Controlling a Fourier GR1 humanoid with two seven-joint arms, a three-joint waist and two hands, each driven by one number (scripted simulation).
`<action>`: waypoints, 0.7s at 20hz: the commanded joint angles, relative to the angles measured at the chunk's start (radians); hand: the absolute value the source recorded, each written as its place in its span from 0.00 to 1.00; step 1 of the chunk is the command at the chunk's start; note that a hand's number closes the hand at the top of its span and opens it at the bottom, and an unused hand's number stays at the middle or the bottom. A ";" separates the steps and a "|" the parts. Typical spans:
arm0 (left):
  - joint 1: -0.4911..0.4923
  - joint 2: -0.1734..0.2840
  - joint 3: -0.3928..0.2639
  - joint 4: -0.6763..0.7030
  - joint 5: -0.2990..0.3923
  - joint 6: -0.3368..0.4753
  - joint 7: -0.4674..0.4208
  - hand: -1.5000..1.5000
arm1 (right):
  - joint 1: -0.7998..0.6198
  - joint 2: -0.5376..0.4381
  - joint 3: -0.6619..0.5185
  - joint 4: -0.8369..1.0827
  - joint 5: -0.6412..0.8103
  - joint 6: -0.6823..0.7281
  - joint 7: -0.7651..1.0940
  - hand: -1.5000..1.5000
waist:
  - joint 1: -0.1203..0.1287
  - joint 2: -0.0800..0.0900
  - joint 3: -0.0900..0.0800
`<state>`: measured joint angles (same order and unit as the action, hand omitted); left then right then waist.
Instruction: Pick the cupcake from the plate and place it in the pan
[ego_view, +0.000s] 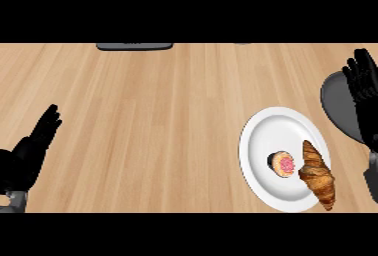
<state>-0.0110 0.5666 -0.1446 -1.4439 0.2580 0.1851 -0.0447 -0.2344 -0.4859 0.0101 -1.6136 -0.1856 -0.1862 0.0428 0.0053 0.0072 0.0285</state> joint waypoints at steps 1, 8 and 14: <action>-0.020 -0.046 -0.043 -0.002 -0.073 0.027 -0.019 0.50 | -0.024 0.029 -0.046 0.104 -0.045 0.026 -0.008 0.00 | -0.002 -0.005 -0.028; -0.094 -0.052 -0.104 -0.112 -0.027 -0.049 0.070 0.50 | 0.143 -0.240 0.037 0.266 0.275 0.020 0.025 1.00 | -0.017 0.026 -0.042; -0.115 -0.080 -0.126 -0.175 -0.035 -0.048 0.196 0.50 | 0.299 0.189 -0.040 0.232 0.150 -0.292 -0.156 0.00 | -0.013 -0.010 -0.028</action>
<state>-0.1252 0.4854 -0.2714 -1.5687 0.2142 0.1520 0.0931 -0.0300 -0.4059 -0.0190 -1.3732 -0.0397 -0.3843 -0.0200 -0.0138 0.0041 0.0005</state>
